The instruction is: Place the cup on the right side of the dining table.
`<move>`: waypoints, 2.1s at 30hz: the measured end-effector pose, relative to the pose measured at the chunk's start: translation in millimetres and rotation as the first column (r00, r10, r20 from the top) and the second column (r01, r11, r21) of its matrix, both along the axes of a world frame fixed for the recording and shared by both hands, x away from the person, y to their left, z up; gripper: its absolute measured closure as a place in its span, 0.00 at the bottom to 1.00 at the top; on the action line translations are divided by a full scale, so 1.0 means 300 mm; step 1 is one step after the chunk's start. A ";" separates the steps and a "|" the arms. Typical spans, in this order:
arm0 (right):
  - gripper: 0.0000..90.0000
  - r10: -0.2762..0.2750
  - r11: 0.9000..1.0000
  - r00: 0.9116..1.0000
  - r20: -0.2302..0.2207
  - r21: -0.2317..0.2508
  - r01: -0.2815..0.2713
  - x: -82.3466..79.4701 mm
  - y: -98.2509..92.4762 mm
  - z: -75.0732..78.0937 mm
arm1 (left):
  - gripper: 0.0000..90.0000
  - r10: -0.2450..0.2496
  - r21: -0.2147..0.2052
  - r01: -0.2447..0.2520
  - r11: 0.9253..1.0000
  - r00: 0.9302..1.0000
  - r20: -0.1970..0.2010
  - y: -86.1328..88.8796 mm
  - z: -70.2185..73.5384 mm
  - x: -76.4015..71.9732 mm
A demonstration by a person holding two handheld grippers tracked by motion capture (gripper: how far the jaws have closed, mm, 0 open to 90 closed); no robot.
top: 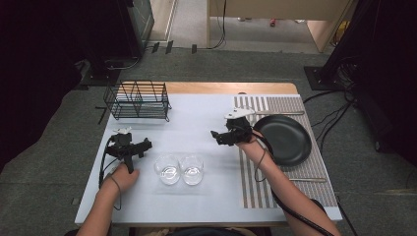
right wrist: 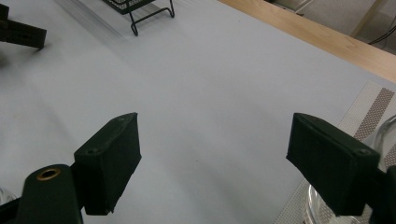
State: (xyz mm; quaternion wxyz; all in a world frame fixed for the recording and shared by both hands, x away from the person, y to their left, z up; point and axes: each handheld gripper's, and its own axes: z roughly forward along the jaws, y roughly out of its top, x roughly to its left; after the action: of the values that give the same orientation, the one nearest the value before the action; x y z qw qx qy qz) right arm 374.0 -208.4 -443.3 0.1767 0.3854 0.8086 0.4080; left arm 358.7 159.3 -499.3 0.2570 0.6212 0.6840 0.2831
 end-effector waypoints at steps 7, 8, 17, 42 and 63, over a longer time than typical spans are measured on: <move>0.19 0.011 1.000 1.000 -0.002 -0.012 -0.011 0.003 0.006 -0.022 | 0.00 0.000 0.000 0.000 1.000 1.000 0.001 0.000 0.000 0.000; 0.20 0.011 1.000 1.000 -0.007 -0.008 -0.011 0.003 0.006 -0.026 | 0.00 0.000 -0.001 0.000 1.000 1.000 0.001 0.000 0.000 0.000; 0.20 0.009 1.000 1.000 -0.028 -0.008 -0.009 0.012 0.002 -0.053 | 0.00 0.001 -0.001 -0.001 1.000 1.000 0.001 0.000 0.000 0.000; 0.21 0.033 0.999 0.997 -0.064 0.003 -0.033 0.011 0.030 -0.093 | 0.00 0.001 -0.001 -0.001 1.000 1.000 0.001 0.000 0.000 0.000; 0.21 0.063 0.997 0.993 -0.095 -0.027 -0.066 0.006 0.069 -0.130 | 0.00 0.000 -0.001 0.000 1.000 1.000 0.001 0.000 0.000 0.000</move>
State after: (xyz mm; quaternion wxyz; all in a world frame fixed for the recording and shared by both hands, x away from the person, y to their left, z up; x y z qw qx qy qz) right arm 375.7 -187.8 -482.4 0.1308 0.3750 0.8342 0.3826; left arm 358.8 159.3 -499.4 0.2576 0.6208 0.6841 0.2832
